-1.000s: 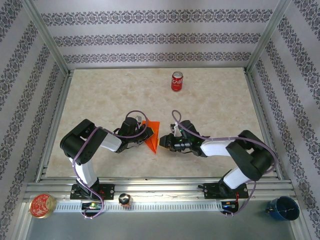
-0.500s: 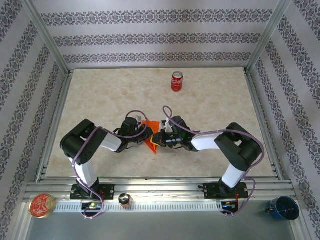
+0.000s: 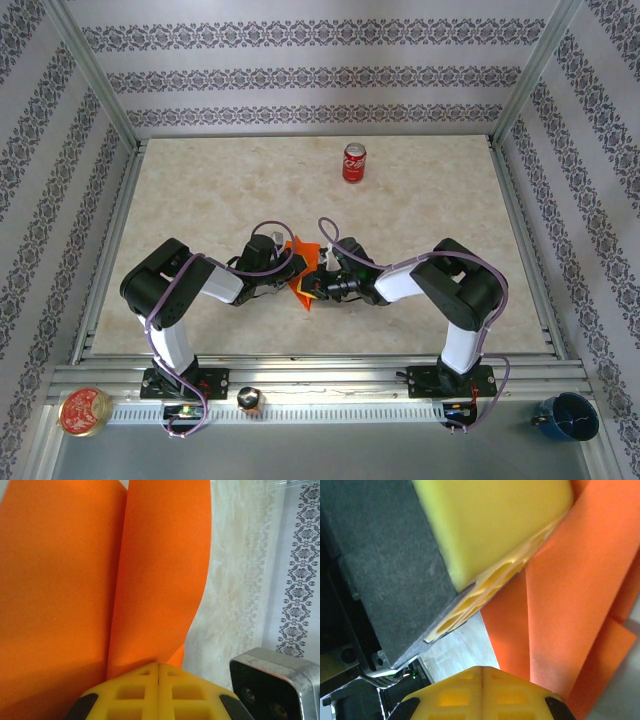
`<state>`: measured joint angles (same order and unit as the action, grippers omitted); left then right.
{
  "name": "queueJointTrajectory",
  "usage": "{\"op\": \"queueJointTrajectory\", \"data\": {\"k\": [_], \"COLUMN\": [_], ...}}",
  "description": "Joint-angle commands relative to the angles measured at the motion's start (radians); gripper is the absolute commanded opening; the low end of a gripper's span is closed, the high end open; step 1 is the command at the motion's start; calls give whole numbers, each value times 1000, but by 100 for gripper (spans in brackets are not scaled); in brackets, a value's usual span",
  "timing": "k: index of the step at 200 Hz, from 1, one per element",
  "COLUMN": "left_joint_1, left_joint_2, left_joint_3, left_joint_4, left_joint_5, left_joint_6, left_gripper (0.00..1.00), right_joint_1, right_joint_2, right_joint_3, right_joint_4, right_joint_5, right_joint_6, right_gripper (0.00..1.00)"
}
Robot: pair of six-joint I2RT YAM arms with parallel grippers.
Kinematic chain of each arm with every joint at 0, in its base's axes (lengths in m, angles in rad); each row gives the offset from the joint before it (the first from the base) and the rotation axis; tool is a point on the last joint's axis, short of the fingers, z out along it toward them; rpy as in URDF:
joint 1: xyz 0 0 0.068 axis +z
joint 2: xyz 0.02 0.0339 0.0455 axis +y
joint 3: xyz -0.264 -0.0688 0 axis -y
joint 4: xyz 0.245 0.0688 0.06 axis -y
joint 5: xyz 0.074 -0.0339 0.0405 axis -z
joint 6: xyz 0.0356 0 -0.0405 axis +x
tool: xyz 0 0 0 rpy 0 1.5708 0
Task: Fold a paper plane with a square sheet of paper (pick it up from the middle)
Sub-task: Fourth fold the wing at the center of the table.
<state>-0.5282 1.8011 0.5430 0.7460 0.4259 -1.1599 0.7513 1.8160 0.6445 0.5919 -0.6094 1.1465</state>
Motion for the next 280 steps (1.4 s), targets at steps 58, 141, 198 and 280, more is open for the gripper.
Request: {"op": "queueJointTrajectory", "data": {"k": [58,141,198,280], "left_joint_1": [10,10,9,6], "left_joint_2": [15,22,27,-15], "left_joint_3": [-27,-40,-42,-71], "left_joint_4": [-72,-54,-57,-77], "left_joint_5": [-43,-55,-62,-115], "left_joint_6": [3,-14,-21,-52], "left_gripper": [0,0,0,0], "right_joint_1": [28,58,65,67], "right_joint_2": [28,29,9,-182], "right_joint_3": [-54,-83,-108,-83], "right_joint_4": [60,47,-33,-259], "right_joint_5": [-31,-23,-2,85], "right_joint_6": [18,13,-10,-124], "right_gripper": [3,3,1,3]}}
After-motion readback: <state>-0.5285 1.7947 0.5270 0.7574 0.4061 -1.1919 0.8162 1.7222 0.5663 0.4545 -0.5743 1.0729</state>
